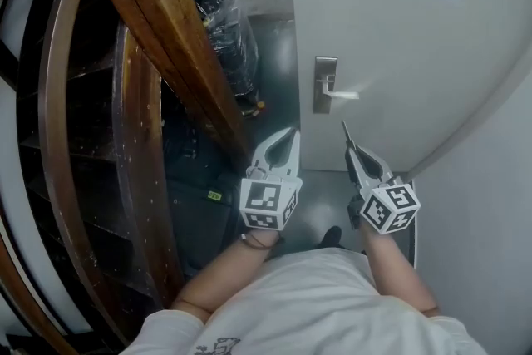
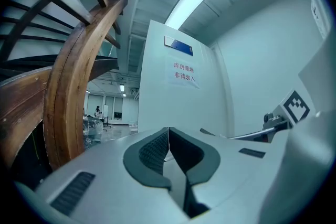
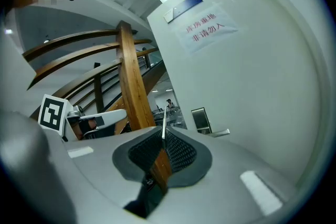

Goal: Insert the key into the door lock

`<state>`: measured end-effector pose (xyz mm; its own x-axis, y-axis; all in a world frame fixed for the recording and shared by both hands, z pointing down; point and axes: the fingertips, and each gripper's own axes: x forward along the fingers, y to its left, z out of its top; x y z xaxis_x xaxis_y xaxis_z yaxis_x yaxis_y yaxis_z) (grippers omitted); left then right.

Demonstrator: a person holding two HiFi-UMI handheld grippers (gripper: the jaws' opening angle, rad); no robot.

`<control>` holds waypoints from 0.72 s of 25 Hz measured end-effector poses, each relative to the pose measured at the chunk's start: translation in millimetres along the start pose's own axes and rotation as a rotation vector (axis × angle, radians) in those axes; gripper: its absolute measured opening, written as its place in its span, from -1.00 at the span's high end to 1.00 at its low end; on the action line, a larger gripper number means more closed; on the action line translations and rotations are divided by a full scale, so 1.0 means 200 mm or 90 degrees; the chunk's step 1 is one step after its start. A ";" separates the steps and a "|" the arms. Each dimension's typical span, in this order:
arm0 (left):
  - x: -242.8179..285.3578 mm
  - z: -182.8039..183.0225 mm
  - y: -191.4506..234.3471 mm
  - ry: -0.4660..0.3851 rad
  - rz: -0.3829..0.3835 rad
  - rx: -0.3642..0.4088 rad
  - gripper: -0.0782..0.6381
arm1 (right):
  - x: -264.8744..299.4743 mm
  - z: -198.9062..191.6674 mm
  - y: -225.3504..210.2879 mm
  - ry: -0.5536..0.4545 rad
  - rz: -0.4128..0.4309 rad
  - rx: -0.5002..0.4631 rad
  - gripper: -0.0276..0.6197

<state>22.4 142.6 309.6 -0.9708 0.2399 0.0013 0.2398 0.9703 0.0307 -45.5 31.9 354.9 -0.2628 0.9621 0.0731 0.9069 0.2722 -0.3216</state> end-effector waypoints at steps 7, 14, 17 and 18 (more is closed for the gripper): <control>0.39 -0.09 0.09 0.007 0.038 -0.003 0.76 | 0.25 -0.03 -0.38 0.040 0.048 0.049 0.84; 0.66 -0.17 0.13 -0.002 0.052 -0.013 0.76 | 0.44 -0.09 -0.57 0.088 0.092 0.101 0.84; 0.76 -0.20 0.17 -0.009 0.048 -0.018 0.63 | 0.52 -0.13 -0.61 0.098 0.101 0.124 0.84; 0.79 -0.21 0.20 -0.005 0.048 -0.020 0.60 | 0.55 -0.15 -0.63 0.102 0.104 0.131 0.84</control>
<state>-121.5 217.9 353.5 -0.9497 0.3130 -0.0033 0.3122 0.9479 0.0626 -178.4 104.5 431.3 -0.0495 0.9879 0.1471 0.8425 0.1204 -0.5251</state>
